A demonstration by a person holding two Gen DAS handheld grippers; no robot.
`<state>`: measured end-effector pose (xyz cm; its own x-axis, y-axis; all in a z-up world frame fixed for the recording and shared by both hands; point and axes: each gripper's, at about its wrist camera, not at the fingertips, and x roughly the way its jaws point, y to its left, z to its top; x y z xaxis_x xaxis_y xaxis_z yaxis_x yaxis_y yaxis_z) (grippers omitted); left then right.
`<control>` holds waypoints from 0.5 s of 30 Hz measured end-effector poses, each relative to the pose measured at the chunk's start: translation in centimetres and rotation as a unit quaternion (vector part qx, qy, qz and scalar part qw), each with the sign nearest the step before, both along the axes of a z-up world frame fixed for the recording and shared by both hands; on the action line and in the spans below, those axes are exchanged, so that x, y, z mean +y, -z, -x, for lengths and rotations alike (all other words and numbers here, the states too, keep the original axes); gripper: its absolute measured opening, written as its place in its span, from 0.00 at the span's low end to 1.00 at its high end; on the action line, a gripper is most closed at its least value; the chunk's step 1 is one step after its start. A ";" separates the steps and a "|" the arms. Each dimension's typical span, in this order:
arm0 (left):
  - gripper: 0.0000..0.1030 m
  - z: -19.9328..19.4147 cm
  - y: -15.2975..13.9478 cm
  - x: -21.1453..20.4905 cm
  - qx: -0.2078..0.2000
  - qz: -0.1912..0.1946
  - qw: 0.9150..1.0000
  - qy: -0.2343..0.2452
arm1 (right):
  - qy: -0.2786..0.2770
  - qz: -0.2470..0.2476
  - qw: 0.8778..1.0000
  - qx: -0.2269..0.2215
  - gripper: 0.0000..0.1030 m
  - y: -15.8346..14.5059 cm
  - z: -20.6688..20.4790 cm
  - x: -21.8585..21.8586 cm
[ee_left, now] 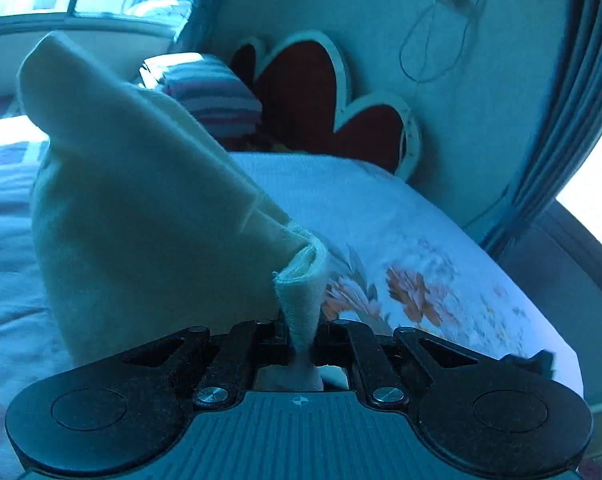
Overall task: Fold small clothes
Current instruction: 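Fold the gripped edge over the sweater and open both tools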
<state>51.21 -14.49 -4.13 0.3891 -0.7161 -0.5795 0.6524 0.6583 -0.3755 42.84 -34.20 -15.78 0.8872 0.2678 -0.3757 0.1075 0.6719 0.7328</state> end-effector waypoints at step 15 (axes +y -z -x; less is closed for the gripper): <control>0.85 7.5 3.4 12.0 -0.015 0.020 0.982 -0.187 | 0.045 -0.047 0.998 0.002 0.44 -1.7 10.0 -10.9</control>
